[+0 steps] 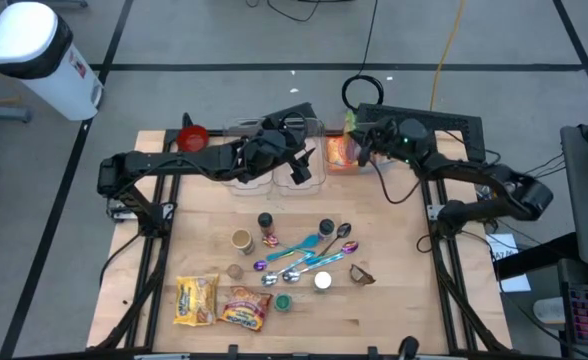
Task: Pick & Place Food Item
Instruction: Put the green noodle pack into the right transparent bin
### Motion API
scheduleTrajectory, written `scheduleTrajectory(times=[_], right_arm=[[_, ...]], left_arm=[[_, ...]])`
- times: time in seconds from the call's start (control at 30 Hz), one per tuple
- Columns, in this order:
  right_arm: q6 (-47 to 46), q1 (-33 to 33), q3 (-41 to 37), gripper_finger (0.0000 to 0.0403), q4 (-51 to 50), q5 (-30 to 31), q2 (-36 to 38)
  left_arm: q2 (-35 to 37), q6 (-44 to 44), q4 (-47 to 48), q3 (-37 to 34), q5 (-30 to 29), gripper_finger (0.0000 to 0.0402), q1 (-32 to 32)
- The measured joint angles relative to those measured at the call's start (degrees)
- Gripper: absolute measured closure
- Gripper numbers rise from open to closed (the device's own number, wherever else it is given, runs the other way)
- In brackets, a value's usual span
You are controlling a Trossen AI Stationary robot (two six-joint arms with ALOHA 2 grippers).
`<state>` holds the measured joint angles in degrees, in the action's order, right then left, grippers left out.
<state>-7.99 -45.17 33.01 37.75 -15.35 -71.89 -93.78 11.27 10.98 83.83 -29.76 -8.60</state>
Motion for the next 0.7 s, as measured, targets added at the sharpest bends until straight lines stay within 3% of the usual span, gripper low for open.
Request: scheduleTrajectory(times=[0.37,0.7], right_arm=[[-7.8,2.4,0.0,0.0403,5.5,-5.8,-6.4],[-2.8,0.3,0.1,0.0403,-4.2,-4.2,-7.1]], left_arm=[[0.0,0.0,0.0,0.0,0.2,0.0119,0.0],[0.0,0.0,0.0,0.0,0.2,0.0119,0.0]])
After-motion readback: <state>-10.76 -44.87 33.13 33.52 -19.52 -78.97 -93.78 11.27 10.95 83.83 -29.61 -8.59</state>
